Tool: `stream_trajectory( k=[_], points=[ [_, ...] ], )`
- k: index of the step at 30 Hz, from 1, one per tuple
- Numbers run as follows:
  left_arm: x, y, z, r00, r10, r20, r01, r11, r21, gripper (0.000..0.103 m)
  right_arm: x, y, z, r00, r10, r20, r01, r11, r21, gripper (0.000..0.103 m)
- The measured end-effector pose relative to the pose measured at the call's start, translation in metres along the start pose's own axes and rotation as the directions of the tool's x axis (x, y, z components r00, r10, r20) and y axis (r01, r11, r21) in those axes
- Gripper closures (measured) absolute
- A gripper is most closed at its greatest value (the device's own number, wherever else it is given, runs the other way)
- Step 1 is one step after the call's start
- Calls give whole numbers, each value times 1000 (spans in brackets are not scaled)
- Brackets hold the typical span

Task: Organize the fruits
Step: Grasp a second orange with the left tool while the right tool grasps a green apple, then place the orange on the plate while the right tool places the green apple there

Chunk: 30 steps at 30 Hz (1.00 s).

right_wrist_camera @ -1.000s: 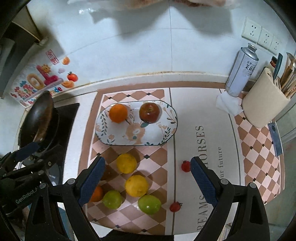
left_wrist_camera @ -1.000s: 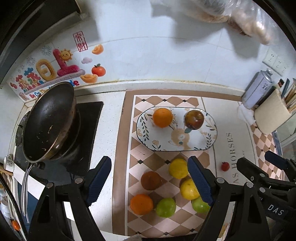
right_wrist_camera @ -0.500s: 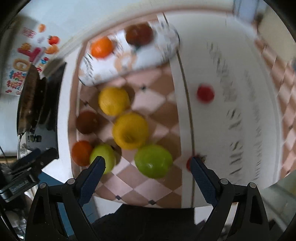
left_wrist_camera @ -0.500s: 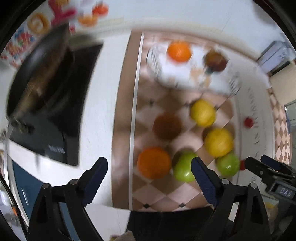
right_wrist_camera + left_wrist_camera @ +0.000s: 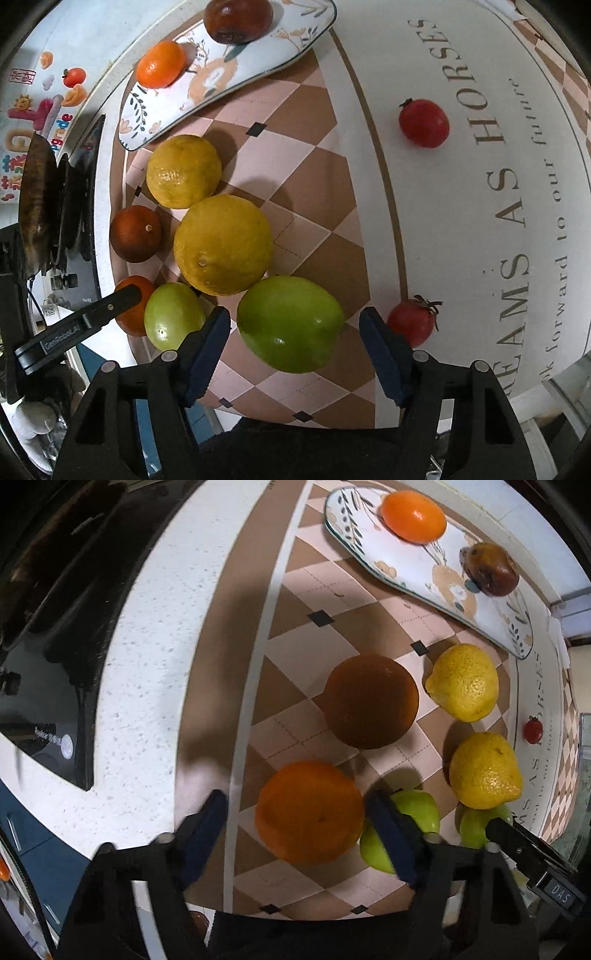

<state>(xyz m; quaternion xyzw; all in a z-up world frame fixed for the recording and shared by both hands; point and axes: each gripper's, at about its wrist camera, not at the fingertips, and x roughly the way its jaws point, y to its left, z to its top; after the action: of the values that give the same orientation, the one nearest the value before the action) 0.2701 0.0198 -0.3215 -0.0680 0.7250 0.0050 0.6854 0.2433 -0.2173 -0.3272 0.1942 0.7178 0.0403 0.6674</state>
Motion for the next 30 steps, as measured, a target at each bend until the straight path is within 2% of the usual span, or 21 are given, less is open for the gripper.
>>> stream_trajectory(
  k=[2,6,11,16,17,19,23,30],
  points=[
    [3,-4,0,1000,-22,-9,22,1000,8,39,3,0,1,1000,-1,-7,1,1000,3,30],
    [12,-14,-3,999,0,-33,2,999,43,39,12,1,2,1000,0,-17,0,1000,11,31],
    [24,-19,-8,999,-4,-54,6,999,39,39,22,4,3,1000,1,-23,0,1000,21,31],
    [24,-17,-15,999,-6,-41,9,999,51,42,26,14,7,1000,-13,-10,13,1000,1,37],
    [22,-16,-1,999,-3,-40,5,999,52,42,26,16,7,1000,-19,-9,19,1000,-5,37],
    [21,-15,-3,999,1,-33,1,998,57,42,26,19,6,1000,-29,-5,29,999,-20,37],
    [9,-10,2,1000,-8,-27,9,998,56,43,26,26,4,999,-50,-4,50,998,-38,38],
    [-42,-3,3,998,-49,44,46,997,62,43,-7,28,4,999,7,32,-5,999,-38,38]
  ],
)
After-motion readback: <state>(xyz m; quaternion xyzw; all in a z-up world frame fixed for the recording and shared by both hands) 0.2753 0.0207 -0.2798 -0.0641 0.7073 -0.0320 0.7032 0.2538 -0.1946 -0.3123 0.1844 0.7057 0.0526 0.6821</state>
